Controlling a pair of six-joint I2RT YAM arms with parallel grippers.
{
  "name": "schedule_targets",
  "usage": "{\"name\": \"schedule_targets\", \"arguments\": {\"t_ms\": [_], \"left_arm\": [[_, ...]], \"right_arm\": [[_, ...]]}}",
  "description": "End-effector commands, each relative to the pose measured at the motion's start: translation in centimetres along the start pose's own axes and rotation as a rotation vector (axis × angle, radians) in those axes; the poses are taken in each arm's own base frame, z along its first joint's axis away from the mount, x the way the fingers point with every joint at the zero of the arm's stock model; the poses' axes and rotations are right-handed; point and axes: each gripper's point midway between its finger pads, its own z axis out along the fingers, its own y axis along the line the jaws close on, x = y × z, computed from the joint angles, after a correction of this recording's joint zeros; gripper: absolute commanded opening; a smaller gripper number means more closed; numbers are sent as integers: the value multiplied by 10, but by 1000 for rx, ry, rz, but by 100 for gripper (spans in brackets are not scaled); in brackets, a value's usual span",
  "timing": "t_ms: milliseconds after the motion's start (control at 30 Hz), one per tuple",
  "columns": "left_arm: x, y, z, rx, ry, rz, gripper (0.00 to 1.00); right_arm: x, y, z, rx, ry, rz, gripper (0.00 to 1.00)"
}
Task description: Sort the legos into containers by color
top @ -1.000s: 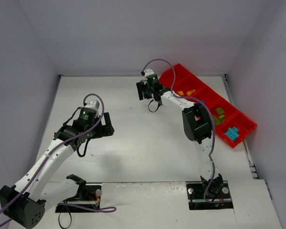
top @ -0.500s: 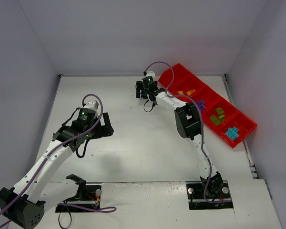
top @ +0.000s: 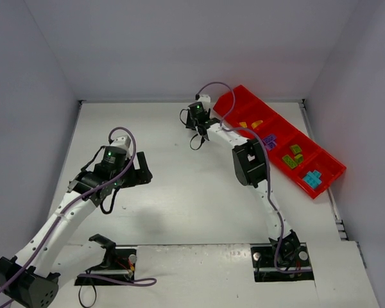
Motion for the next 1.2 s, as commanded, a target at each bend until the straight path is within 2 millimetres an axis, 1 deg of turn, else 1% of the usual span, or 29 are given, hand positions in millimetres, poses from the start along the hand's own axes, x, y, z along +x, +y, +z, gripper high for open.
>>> {"name": "schedule_targets", "arguments": {"t_ms": [0, 33, 67, 100, 133, 200, 233, 267, 300, 333, 367, 400, 433, 467, 500, 533, 567, 600, 633, 667, 700, 733, 833, 867, 933, 967, 1100, 1133, 1167], "left_arm": [[-6, -3, -6, 14, -33, -18, 84], [-6, -3, -7, 16, -37, -22, 84], [-6, -3, -7, 18, -39, -23, 84], [-5, -2, -7, 19, -41, -25, 84], [-5, -2, -7, 19, -41, -25, 84], [-6, -3, -6, 24, -46, -27, 84], [-6, -4, -6, 26, -49, -29, 84], [-9, -6, -5, 33, -57, -29, 84], [-10, -7, -5, 36, -60, -30, 84], [-12, -8, -3, 40, -65, -29, 84], [-13, -9, -2, 44, -67, -27, 84], [-14, -9, -1, 44, -70, -28, 84], [-15, -11, 1, 52, -71, -26, 84], [-16, -12, 2, 54, -75, -26, 84], [-17, -13, 3, 57, -74, -21, 84], [-19, -14, 4, 63, -81, -18, 84], [-20, -14, 5, 63, -84, -15, 84], [-20, -15, 6, 62, -84, -8, 84], [-22, -15, 6, 61, -90, -4, 84], [-23, -15, 7, 60, -94, -2, 84], [-23, -15, 8, 58, -92, 3, 84], [-24, -15, 9, 58, -95, 4, 84], [-26, -20, 12, 74, -91, 8, 84], [-26, -21, 14, 77, -86, 9, 84], [-27, -23, 16, 83, -83, 12, 84], [-27, -24, 17, 88, -78, 14, 84], [-29, -26, 17, 92, -83, 22, 84], [-30, -25, 17, 91, -84, 22, 84], [-29, -26, 18, 91, -82, 26, 84]], "right_arm": [[1, 0, 2, 9, 7, -20, 14], [-5, 4, -2, -5, -1, -31, 9], [-4, 4, -5, -16, 3, -61, 0], [-7, 8, -13, -45, 0, -90, 0], [-11, 14, -13, -69, -14, -85, 0], [-20, 17, -33, -103, -32, -129, 0], [-45, 26, -53, -140, -80, -124, 0], [-41, 21, -59, -140, -71, -150, 0], [-48, 20, -68, -143, -81, -161, 0], [-73, 19, -88, -145, -129, -156, 0], [-70, 10, -95, -131, -118, -172, 0], [-74, 2, -101, -118, -124, -182, 0], [-98, -8, -120, -115, -163, -161, 0], [-103, -17, -127, -109, -168, -154, 0], [-108, -30, -143, -101, -173, -146, 0], [-109, -41, -150, -85, -172, -139, 0], [-117, -64, -155, -47, -181, -120, 0], [-114, -81, -168, -24, -168, -106, 0], [-114, -96, -172, -2, -163, -91, 0], [-118, -125, -174, 42, -159, -59, 0], [-115, -141, -184, 63, -155, -43, 0], [-118, -170, -185, 117, -155, -18, 0], [-112, -214, -193, 194, -137, 26, 0], [-115, -235, -195, 226, -139, 49, 0], [-111, -253, -194, 242, -126, 62, 0], [-109, -269, -192, 271, -117, 77, 0], [-100, -290, -184, 296, -89, 111, 0], [-100, -299, -183, 309, -87, 123, 0], [-93, -306, -176, 312, -66, 126, 0]]}}
